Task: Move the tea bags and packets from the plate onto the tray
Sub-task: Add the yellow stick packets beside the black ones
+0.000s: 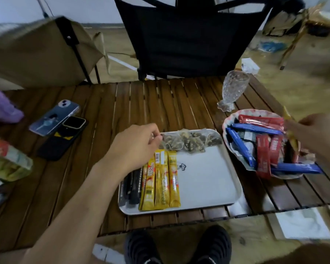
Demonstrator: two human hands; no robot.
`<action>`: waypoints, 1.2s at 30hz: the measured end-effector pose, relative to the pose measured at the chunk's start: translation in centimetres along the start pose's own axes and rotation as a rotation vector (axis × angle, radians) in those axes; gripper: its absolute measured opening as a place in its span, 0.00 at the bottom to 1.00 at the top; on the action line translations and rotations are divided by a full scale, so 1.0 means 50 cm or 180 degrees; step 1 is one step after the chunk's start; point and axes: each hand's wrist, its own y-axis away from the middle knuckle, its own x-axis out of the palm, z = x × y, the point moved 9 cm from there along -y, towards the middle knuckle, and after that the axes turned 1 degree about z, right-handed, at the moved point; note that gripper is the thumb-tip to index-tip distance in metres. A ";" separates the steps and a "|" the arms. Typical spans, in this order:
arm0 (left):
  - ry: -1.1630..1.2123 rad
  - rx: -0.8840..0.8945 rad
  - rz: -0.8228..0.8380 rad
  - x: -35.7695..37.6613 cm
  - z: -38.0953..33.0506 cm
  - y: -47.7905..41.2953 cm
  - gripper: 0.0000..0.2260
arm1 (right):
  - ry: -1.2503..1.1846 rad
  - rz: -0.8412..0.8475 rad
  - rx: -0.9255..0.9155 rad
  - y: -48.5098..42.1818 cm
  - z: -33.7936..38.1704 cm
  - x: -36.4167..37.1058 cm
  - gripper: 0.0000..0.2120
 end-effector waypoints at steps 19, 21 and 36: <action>0.0061 -0.0027 -0.0028 -0.012 0.030 0.006 0.03 | -0.0601 0.2703 -0.0960 0.282 0.246 0.378 0.19; 0.0072 -0.0018 -0.0028 -0.012 0.032 0.007 0.03 | -0.0489 0.2610 -0.0980 0.281 0.251 0.395 0.18; 0.0103 -0.0085 -0.0012 -0.016 0.045 0.008 0.05 | -0.0829 0.2221 -0.1113 0.300 0.274 0.391 0.15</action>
